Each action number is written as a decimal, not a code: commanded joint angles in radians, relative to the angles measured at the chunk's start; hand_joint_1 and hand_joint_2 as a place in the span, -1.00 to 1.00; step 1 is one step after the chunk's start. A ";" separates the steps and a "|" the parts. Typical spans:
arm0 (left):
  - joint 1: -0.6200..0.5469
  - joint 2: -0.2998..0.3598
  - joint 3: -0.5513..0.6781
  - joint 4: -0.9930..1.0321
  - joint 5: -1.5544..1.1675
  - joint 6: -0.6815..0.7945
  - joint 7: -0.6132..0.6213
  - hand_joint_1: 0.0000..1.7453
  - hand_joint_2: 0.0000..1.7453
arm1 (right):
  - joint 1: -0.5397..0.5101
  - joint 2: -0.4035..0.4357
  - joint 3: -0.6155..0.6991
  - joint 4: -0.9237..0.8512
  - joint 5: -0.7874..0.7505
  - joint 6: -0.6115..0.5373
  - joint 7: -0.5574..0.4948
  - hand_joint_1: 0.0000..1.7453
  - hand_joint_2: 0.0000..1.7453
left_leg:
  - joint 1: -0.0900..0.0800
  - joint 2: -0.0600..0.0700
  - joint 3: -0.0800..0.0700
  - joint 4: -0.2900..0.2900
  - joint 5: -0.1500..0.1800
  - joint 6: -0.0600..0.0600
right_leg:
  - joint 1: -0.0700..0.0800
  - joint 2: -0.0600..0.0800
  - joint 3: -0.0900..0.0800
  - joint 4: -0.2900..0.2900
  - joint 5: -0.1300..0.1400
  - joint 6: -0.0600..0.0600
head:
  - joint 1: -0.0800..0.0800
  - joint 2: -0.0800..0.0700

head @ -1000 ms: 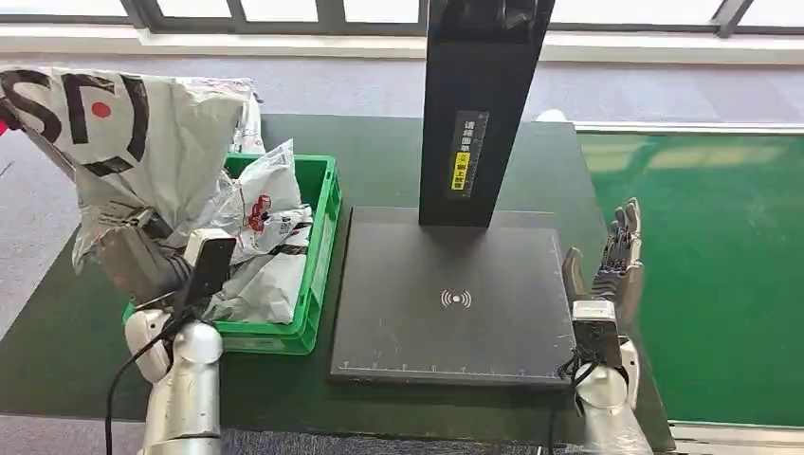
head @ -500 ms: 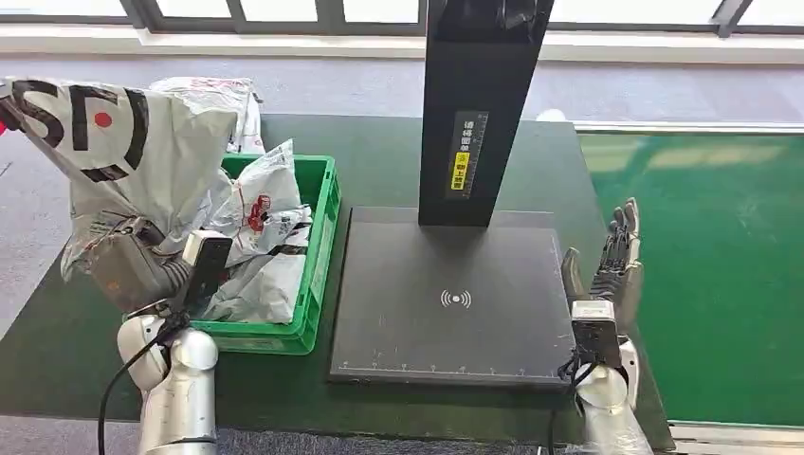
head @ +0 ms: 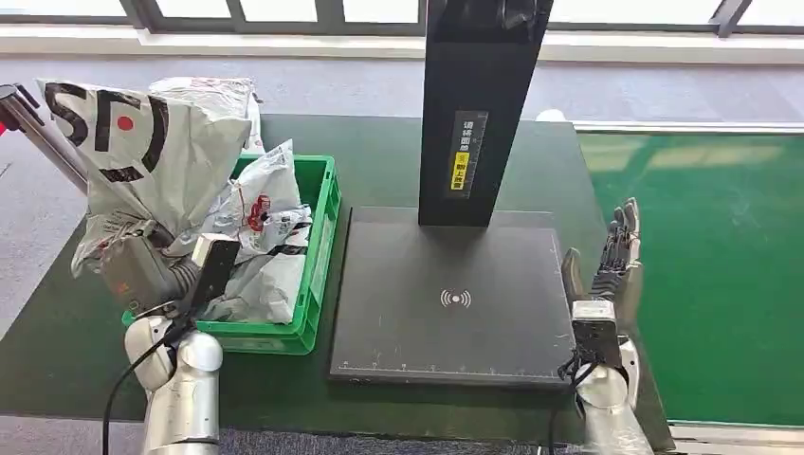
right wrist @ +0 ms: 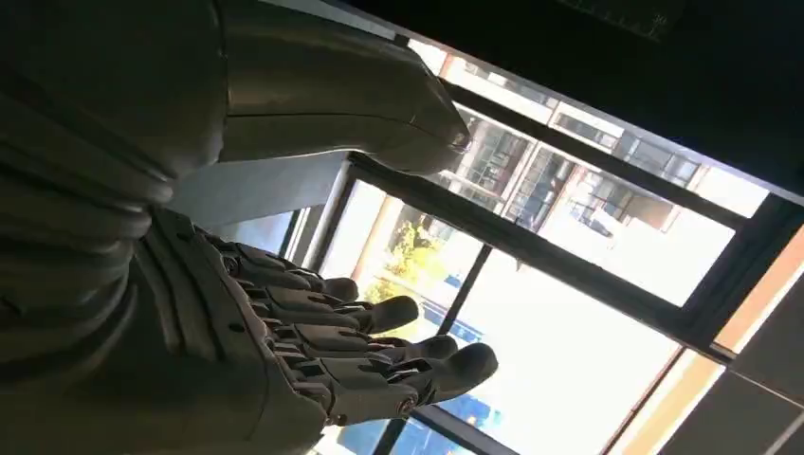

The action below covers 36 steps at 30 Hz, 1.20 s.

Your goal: Moved the parcel from conveyor to table for the left to box.

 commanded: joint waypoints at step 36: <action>0.005 -0.023 0.019 0.071 0.276 -0.001 -0.207 -1.00 -1.00 | -0.027 -0.014 -0.027 0.059 -0.003 0.021 0.002 -1.00 1.00 | 0.000 0.000 0.003 -0.002 0.000 0.000 | 0.000 -0.001 0.003 -0.002 0.000 -0.001 | 0.000 0.000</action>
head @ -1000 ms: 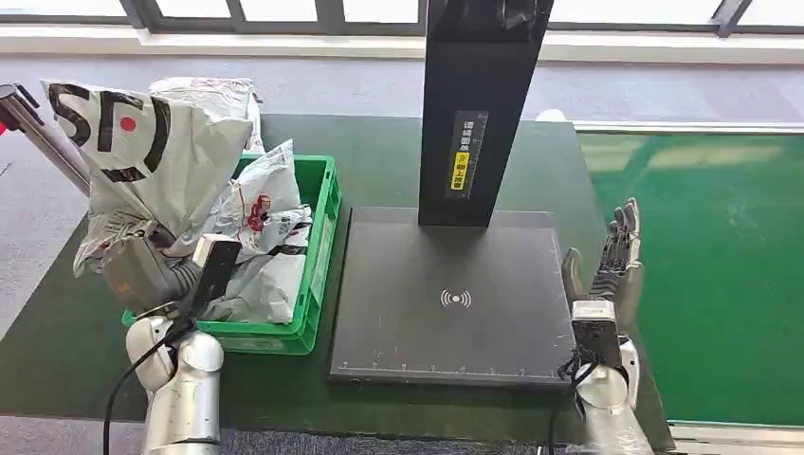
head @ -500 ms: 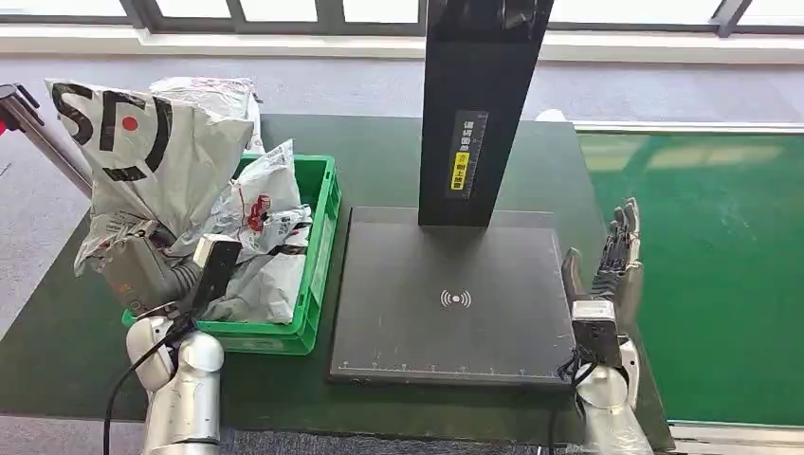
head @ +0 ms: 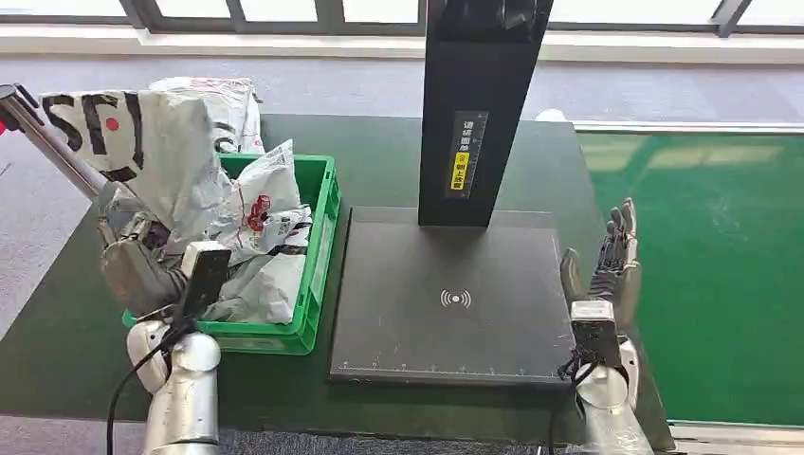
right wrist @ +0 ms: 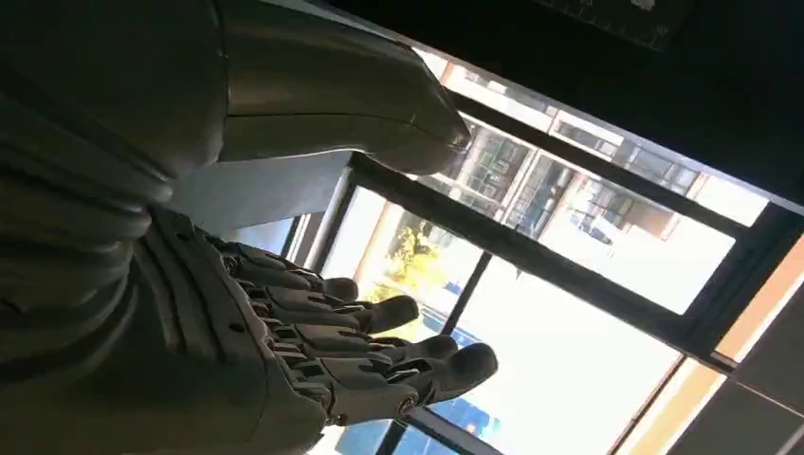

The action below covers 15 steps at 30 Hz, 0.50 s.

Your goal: Moved the parcel from conveyor to table for the left to box.

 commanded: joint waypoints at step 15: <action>0.010 -0.023 0.025 0.060 0.031 -0.001 -0.032 -1.00 -1.00 | -0.033 -0.022 -0.026 0.067 -0.011 0.010 0.002 -1.00 1.00 | 0.000 0.002 0.004 -0.003 0.000 0.000 | 0.001 0.000 0.004 -0.003 0.000 -0.001 | 0.000 0.000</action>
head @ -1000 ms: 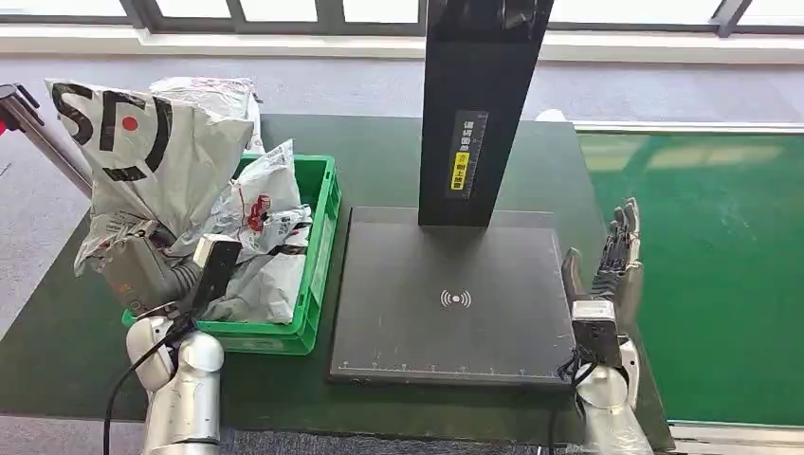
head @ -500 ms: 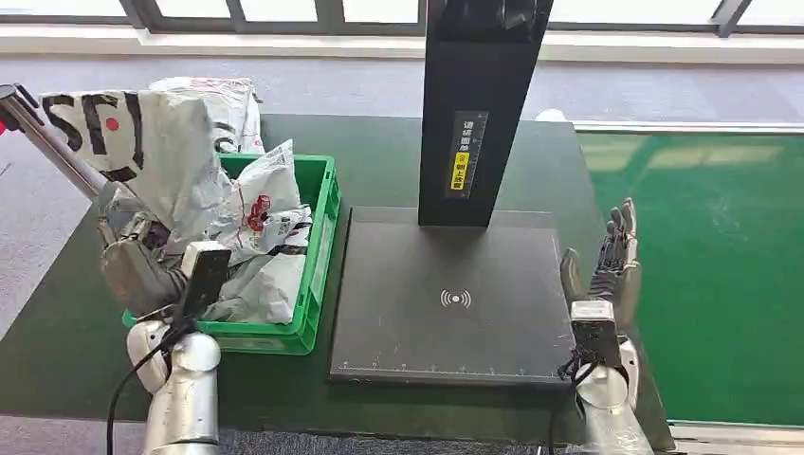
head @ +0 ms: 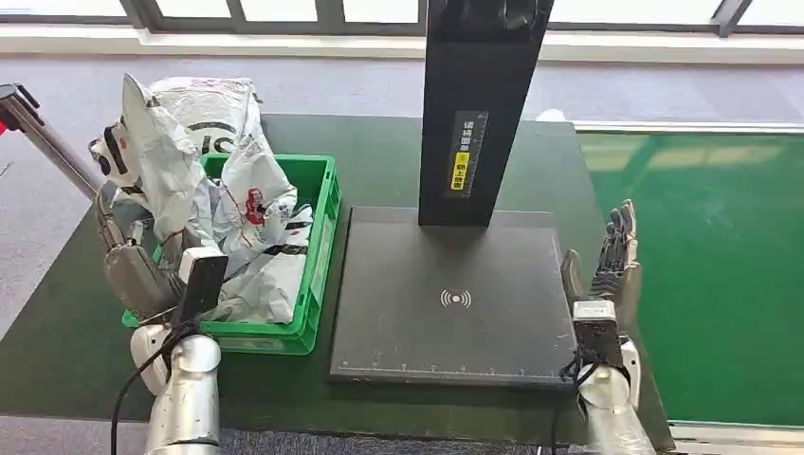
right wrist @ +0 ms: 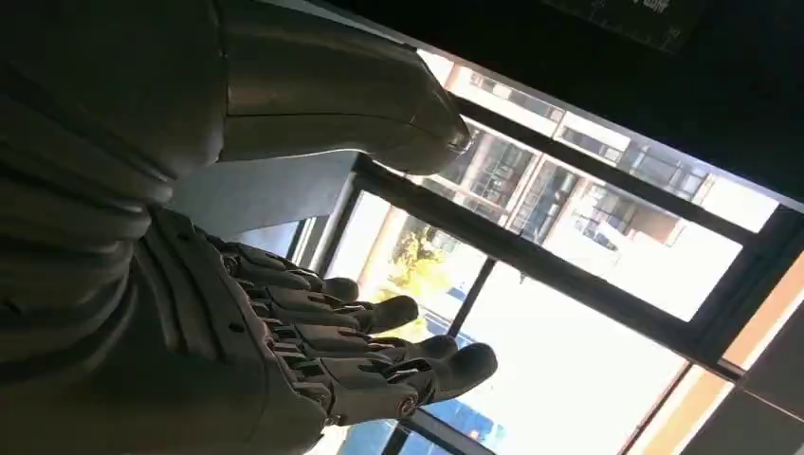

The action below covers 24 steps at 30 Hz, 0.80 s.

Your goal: Moved the parcel from conveyor to table for the left to box.

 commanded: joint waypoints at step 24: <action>0.149 0.036 -0.291 -0.227 0.292 -0.001 -0.105 -1.00 -1.00 | -0.063 -0.014 -0.003 0.089 -0.023 0.001 0.002 -1.00 1.00 | 0.000 0.003 0.002 -0.001 -0.001 0.000 | 0.000 0.002 0.002 -0.001 0.000 -0.001 | 0.000 0.000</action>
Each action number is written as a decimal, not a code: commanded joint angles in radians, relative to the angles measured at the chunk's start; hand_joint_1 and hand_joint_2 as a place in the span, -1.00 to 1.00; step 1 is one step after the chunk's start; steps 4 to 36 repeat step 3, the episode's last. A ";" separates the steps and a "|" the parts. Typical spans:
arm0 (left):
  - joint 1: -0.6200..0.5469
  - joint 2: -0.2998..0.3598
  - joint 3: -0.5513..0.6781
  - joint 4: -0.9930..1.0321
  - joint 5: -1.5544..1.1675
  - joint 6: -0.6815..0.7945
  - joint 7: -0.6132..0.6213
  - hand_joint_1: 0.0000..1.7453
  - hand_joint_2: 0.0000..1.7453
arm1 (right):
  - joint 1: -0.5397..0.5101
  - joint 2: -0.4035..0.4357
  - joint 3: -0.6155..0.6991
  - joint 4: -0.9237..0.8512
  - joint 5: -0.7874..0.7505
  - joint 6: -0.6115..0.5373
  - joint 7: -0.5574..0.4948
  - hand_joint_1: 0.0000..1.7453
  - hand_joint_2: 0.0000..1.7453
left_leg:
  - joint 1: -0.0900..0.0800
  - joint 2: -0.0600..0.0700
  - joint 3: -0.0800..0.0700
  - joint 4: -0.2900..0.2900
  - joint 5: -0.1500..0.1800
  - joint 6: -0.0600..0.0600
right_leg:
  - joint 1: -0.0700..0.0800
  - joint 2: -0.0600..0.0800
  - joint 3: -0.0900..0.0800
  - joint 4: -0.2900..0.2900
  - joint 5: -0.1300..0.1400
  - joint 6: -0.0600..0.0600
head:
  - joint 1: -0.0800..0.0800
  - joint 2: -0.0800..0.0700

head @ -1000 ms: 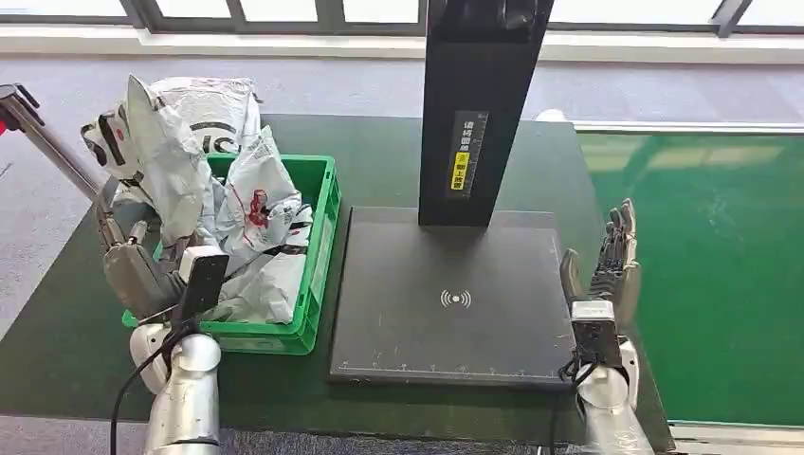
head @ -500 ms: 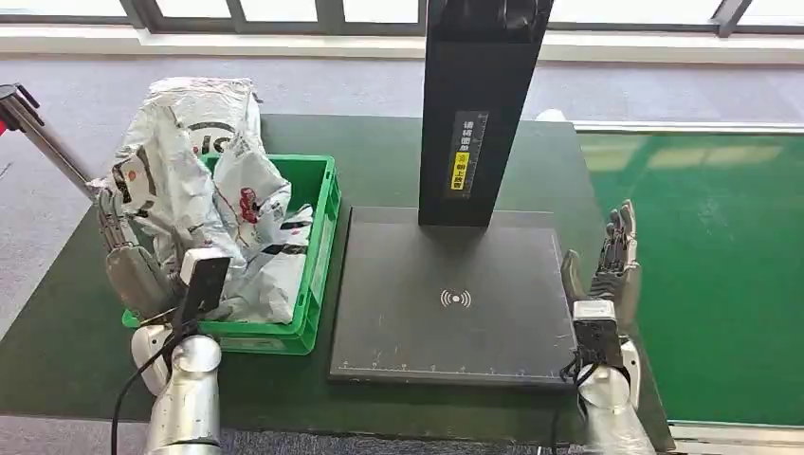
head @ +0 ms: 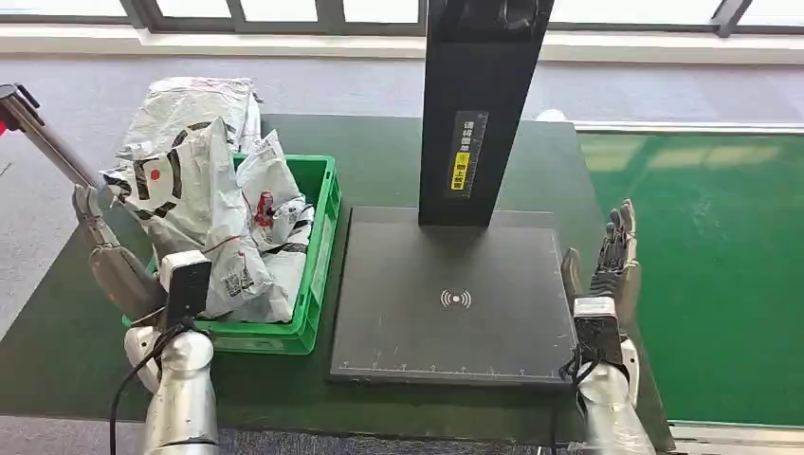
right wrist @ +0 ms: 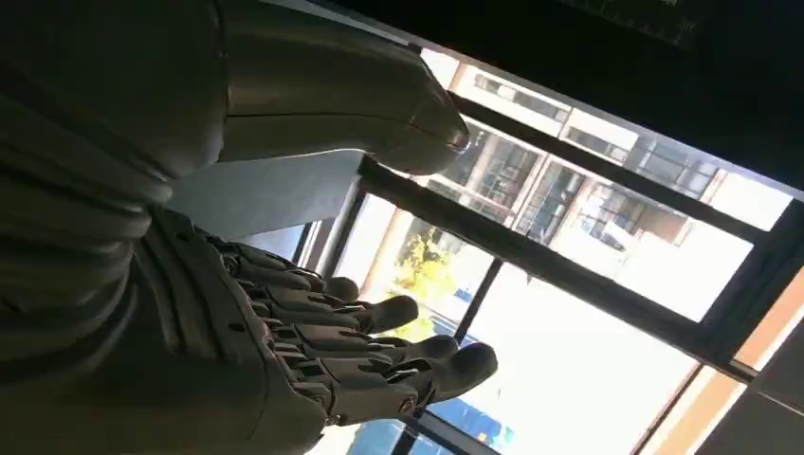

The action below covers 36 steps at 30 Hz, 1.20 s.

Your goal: Moved the parcel from conveyor to table for the left to box.

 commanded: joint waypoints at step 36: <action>0.163 0.151 -0.460 -0.238 0.465 -0.076 0.001 -1.00 1.00 | -0.042 -0.010 0.011 0.041 -0.025 0.025 0.002 -1.00 1.00 | 0.000 0.002 0.002 -0.002 -0.001 0.000 | 0.000 0.001 0.002 -0.002 0.000 -0.001 | 0.000 0.000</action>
